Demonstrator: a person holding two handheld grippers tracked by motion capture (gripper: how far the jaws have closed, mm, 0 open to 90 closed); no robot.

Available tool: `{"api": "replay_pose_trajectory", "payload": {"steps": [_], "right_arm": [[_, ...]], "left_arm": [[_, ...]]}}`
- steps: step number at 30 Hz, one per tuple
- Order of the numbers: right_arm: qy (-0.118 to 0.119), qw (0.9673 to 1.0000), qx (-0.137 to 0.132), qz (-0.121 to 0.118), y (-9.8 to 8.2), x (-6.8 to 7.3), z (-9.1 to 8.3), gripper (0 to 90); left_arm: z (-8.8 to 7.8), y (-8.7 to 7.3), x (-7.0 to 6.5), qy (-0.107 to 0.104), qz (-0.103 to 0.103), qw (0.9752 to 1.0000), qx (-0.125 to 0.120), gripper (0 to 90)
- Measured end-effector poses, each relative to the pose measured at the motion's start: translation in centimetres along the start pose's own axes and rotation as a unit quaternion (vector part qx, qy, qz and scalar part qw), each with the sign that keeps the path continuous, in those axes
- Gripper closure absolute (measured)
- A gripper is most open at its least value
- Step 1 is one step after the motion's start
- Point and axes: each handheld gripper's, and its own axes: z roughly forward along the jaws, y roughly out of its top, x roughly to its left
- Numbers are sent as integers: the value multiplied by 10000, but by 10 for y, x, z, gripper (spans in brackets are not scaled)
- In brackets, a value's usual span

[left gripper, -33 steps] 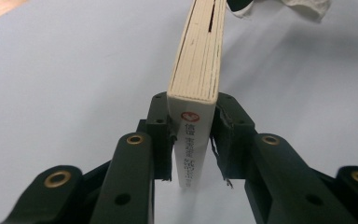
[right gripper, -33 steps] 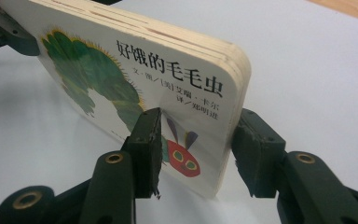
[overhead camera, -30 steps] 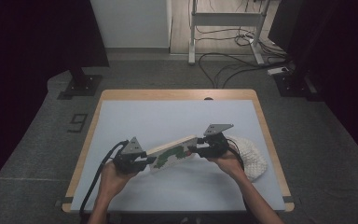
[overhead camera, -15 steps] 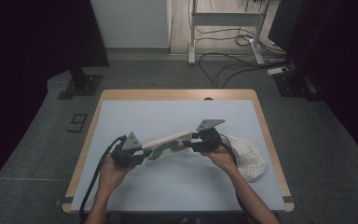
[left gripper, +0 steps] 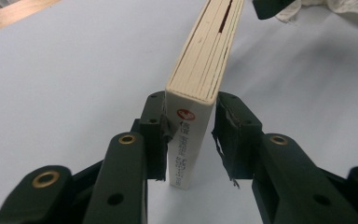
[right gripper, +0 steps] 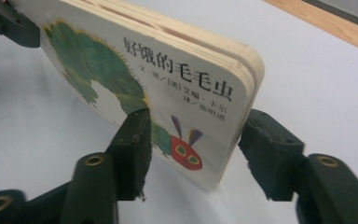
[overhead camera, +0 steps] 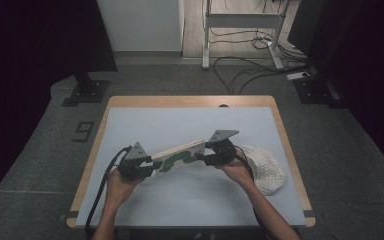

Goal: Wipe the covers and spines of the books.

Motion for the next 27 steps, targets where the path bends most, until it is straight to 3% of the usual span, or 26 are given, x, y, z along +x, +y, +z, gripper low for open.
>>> {"api": "replay_pose_trajectory", "payload": {"steps": [17,27], "right_arm": [[-305,9990,341,26,-9,-5,-42,285],[-568,9970,458,263,-27,-18,-78,271]], "left_arm": [[1,-3,4,-55,1,9999,-92,646],[2,-3,5,-59,-1,9999,-111,643]]}}
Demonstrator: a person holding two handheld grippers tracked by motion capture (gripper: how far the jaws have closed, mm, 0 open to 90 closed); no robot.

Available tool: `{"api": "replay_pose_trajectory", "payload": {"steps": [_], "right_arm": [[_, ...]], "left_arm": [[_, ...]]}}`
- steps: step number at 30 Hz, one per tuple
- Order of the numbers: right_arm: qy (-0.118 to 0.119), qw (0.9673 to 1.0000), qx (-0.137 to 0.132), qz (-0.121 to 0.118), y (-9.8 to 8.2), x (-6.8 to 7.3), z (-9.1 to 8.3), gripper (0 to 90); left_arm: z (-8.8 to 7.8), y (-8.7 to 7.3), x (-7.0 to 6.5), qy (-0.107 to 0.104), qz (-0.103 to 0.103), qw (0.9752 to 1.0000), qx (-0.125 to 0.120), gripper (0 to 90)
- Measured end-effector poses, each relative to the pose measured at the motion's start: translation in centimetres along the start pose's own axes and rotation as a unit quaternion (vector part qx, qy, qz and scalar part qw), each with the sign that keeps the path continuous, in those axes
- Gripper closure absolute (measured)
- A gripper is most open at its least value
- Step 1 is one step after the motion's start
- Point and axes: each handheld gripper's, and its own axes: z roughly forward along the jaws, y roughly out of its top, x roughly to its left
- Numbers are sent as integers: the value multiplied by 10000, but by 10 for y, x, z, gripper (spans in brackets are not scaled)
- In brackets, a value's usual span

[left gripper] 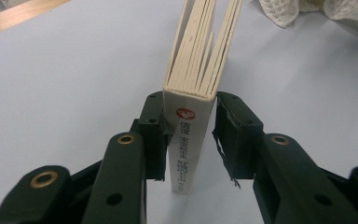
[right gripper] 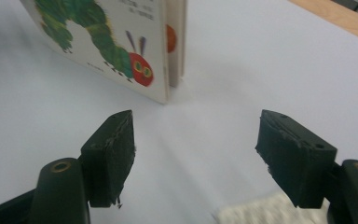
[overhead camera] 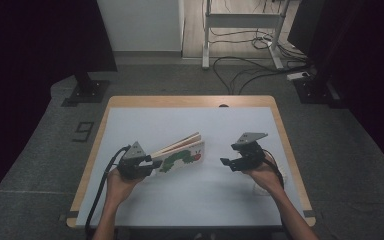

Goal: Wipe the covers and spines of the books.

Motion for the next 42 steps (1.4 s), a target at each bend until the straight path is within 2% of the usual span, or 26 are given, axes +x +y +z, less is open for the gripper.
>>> {"api": "replay_pose_trajectory", "payload": {"steps": [9,17,22,29,33,37,39,42], "right_arm": [[-364,9990,82,237,-21,-21,-32,247],[-767,9953,173,570,-45,-41,-55,243],[-919,9929,397,648,-62,-47,-54,254],[-1066,9882,696,848,-87,-58,-42,282],[-1056,9861,867,945,-100,-65,-33,288],[-953,9851,886,1121,-109,-70,-26,312],[-959,9846,852,1188,-109,-70,-26,367],[-956,9842,892,1195,-107,-66,-28,543]], "left_arm": [[0,0,0,5,0,10000,-3,637],[0,0,0,10,-3,10000,-7,636],[0,-1,0,10,-8,10000,-10,635],[-1,-3,1,-15,-76,10000,-20,638],[-1,-3,1,-47,-125,9999,-27,642],[-1,-4,2,-58,-147,9999,-19,642],[-1,-4,2,-75,-173,9998,-27,642],[-1,-4,2,-81,-170,9998,-31,646]]}}
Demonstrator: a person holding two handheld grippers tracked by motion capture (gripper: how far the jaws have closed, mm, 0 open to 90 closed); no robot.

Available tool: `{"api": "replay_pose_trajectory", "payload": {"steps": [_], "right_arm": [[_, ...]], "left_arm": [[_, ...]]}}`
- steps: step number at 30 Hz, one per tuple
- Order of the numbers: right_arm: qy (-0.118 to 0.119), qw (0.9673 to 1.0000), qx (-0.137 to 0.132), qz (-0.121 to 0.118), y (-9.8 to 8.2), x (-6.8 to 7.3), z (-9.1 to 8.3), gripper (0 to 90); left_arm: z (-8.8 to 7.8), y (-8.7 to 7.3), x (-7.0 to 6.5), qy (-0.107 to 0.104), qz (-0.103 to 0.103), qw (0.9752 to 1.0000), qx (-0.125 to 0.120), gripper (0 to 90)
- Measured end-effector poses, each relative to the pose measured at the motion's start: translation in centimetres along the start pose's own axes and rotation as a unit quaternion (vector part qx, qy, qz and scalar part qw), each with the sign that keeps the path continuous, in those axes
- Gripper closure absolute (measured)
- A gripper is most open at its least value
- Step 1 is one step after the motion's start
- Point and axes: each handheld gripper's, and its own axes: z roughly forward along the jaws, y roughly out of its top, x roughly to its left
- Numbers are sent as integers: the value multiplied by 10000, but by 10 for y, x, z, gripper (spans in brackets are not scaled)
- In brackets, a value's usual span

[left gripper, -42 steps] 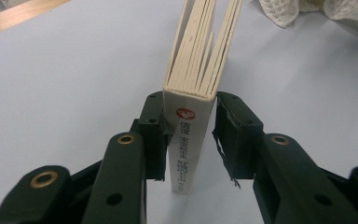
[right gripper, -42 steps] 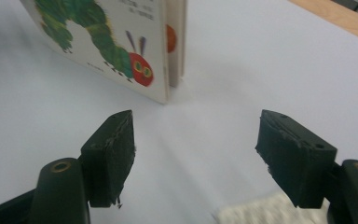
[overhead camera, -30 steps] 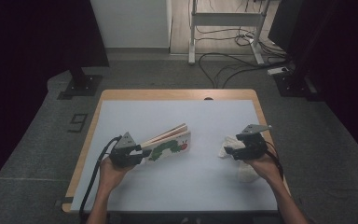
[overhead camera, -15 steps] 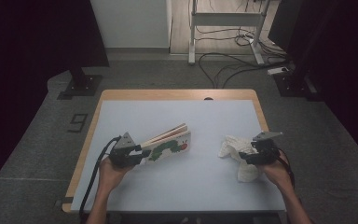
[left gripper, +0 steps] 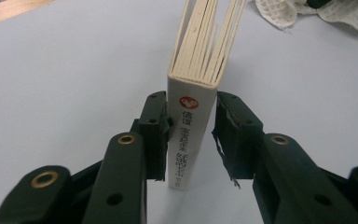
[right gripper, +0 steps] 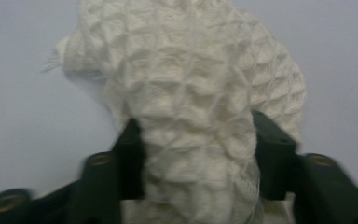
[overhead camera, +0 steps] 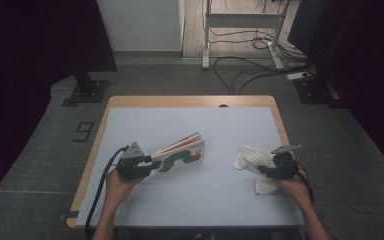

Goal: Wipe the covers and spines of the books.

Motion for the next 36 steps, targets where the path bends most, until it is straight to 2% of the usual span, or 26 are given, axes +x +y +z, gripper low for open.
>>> {"api": "replay_pose_trajectory", "payload": {"steps": [2,4,10,16,25,36], "right_arm": [[9,10000,28,-59,1,3,-1,608],[-21,9999,36,-103,1,5,-3,627],[21,9999,-151,-58,5,6,-16,637],[106,9992,-351,-146,12,11,-35,637],[279,9976,-476,-413,23,28,-56,638],[591,9940,-645,-663,35,53,-66,637]], "left_arm": [[1,0,0,8,2,10000,1,649],[1,0,0,2,0,10000,0,650],[1,-1,0,-3,-1,10000,1,654],[1,-1,0,-7,21,10000,3,655],[1,-1,1,-6,23,10000,4,656],[1,-1,1,-6,57,10000,6,665]]}}
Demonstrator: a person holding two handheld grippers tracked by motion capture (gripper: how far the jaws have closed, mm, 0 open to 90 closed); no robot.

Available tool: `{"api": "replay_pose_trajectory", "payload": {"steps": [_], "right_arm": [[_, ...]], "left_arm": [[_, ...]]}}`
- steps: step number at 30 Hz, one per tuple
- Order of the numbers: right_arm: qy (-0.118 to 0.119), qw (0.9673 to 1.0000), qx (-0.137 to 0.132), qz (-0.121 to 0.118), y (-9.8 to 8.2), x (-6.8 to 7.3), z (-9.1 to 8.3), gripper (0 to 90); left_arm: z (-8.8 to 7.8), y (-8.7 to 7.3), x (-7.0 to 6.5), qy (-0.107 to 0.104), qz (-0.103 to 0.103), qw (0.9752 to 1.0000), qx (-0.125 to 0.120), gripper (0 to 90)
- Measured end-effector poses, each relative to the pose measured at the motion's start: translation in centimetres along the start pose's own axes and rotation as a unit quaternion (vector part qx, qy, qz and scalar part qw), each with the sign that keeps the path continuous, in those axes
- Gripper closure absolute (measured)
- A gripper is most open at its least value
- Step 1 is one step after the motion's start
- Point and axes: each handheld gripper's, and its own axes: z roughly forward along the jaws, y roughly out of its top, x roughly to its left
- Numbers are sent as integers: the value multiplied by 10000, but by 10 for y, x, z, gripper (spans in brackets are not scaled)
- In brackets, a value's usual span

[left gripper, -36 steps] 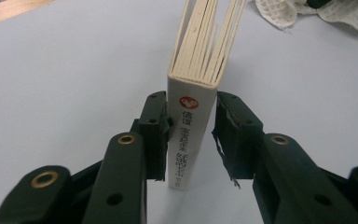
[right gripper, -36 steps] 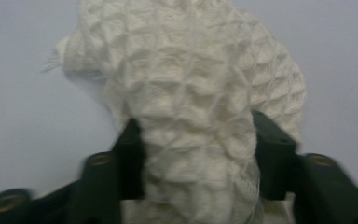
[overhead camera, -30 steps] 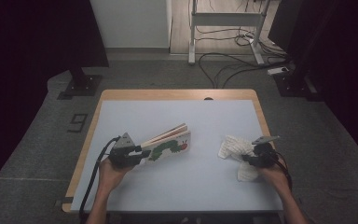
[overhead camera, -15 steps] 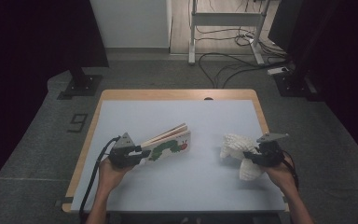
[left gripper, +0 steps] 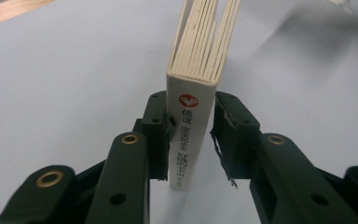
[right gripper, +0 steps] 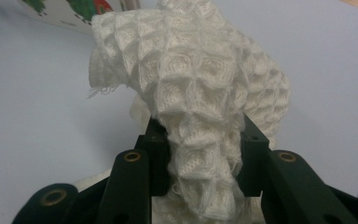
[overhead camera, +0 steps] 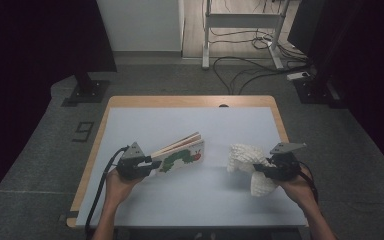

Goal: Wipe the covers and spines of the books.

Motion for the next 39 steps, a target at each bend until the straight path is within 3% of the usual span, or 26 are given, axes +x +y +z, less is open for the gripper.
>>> {"api": "replay_pose_trajectory", "payload": {"steps": [13,21,39], "right_arm": [[475,9982,-79,-367,21,33,18,637],[756,9953,-67,-597,33,56,32,637],[1401,9827,7,-1212,60,118,66,636]], "left_arm": [[-2,1,-1,26,44,10000,10,663],[-2,1,0,11,32,10000,9,676],[-2,0,0,-9,63,10000,2,676]]}}
